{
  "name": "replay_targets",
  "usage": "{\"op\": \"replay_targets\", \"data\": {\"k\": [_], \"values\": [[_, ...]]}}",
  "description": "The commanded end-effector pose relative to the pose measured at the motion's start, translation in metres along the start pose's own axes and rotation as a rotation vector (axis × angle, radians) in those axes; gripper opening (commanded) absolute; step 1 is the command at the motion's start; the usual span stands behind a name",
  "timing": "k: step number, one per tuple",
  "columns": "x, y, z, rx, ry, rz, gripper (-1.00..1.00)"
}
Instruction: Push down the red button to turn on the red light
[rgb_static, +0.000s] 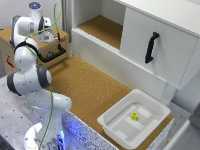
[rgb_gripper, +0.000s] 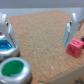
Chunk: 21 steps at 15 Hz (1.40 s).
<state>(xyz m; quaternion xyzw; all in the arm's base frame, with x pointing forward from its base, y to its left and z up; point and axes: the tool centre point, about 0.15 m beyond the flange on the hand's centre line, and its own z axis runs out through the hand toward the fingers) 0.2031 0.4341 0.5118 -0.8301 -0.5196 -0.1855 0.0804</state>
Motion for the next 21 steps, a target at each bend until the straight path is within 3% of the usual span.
{"op": "replay_targets", "data": {"k": [1, 6, 7, 13, 21], "values": [[0.098, -0.044, 0.025, -0.049, -0.258, -0.121, 1.00], [0.106, -0.088, 0.020, -0.045, -0.324, -0.185, 1.00], [0.108, -0.093, 0.020, -0.047, -0.331, -0.191, -1.00], [0.126, -0.114, 0.027, -0.024, -0.335, -0.239, -1.00], [0.136, -0.134, 0.063, 0.014, -0.354, -0.314, -1.00]]}}
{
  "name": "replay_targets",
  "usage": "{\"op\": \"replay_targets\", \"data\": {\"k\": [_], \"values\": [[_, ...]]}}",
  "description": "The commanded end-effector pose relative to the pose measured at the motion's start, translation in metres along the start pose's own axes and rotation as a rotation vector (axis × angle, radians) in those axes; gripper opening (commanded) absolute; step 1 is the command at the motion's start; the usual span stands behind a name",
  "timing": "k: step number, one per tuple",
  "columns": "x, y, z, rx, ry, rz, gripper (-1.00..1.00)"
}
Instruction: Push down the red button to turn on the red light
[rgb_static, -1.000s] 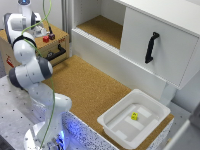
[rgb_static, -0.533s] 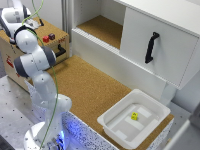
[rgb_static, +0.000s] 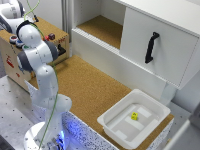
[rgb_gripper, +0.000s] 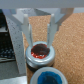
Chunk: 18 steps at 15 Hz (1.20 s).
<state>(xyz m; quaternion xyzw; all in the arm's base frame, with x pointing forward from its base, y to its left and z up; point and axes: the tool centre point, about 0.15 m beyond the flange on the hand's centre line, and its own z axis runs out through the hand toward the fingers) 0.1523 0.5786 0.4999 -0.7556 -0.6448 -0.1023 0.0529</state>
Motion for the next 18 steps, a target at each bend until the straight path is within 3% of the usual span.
{"op": "replay_targets", "data": {"k": [1, 9, 13, 18], "values": [[0.047, -0.010, 0.012, -0.054, -0.205, -0.014, -1.00], [0.032, -0.011, 0.045, -0.021, -0.249, 0.010, -1.00], [0.038, -0.003, 0.040, -0.060, -0.149, 0.089, -1.00], [0.035, -0.001, 0.029, -0.072, -0.149, 0.094, -1.00]]}}
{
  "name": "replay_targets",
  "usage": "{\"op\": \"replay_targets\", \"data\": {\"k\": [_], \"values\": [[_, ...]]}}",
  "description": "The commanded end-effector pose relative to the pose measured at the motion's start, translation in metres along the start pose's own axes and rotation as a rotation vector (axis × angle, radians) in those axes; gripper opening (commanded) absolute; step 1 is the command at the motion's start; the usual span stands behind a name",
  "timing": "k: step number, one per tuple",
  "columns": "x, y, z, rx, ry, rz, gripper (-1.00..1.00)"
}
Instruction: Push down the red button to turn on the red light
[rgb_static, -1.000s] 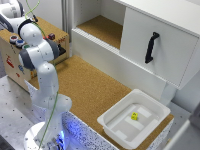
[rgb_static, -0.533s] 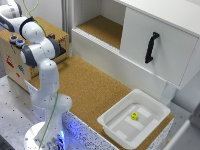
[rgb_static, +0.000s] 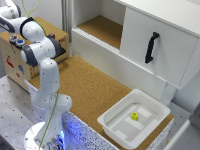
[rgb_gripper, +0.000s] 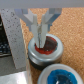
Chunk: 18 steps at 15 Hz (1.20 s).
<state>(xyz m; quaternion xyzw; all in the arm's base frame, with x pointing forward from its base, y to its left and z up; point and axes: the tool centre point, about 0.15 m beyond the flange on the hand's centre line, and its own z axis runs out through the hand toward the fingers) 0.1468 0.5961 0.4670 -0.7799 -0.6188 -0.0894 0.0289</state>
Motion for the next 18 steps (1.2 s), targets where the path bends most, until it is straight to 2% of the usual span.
{"op": "replay_targets", "data": {"k": [1, 6, 12, 15, 17, 18], "values": [[0.027, 0.007, -0.013, -0.047, -0.087, 0.029, -1.00], [0.034, 0.013, 0.000, -0.062, -0.080, 0.036, -1.00], [0.028, 0.021, 0.040, -0.055, -0.133, 0.065, -1.00], [0.035, 0.019, 0.018, -0.061, -0.095, 0.072, -1.00], [0.040, 0.027, -0.021, -0.118, -0.056, 0.091, -1.00], [0.042, 0.033, -0.039, -0.139, -0.032, 0.115, 1.00]]}}
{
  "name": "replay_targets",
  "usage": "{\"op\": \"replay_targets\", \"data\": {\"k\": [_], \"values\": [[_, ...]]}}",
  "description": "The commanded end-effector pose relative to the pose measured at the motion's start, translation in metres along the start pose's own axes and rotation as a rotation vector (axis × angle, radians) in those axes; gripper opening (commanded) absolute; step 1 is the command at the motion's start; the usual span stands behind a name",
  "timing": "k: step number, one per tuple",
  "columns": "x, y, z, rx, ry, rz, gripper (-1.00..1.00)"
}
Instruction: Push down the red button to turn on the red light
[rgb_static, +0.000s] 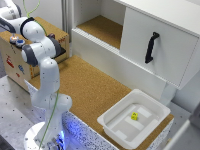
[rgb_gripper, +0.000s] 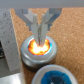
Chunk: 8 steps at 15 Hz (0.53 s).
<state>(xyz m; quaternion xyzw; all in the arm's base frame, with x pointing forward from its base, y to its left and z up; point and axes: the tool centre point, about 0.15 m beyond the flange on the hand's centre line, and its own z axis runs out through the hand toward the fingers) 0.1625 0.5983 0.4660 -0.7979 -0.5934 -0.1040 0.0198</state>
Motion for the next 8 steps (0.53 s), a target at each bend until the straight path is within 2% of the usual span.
{"op": "replay_targets", "data": {"k": [1, 3, 8], "values": [[0.039, 0.024, -0.051, -0.114, -0.022, 0.079, 1.00], [0.037, 0.037, -0.069, -0.149, 0.003, 0.118, 1.00], [0.017, 0.059, -0.076, -0.149, 0.006, 0.219, 1.00]]}}
